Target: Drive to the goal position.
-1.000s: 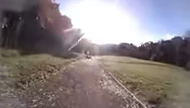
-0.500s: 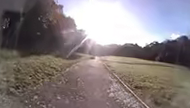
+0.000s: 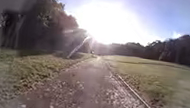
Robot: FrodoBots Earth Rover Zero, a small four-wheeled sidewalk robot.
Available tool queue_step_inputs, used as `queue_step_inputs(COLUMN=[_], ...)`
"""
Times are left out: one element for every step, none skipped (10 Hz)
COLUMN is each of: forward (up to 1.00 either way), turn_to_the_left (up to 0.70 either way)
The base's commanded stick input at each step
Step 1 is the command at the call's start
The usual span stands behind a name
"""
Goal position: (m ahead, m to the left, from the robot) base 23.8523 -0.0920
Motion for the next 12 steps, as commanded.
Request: queue_step_inputs(forward=[0.5,0.5,0.5,0.5,0.5,0.5,0.5,0.5,0.5,0.5,0.5,0.5], turn_to_the_left=[0.0,0.0,0.0,0.0,0.0,0.0,0.0,0.0,0.0,0.0,0.0,0.0])
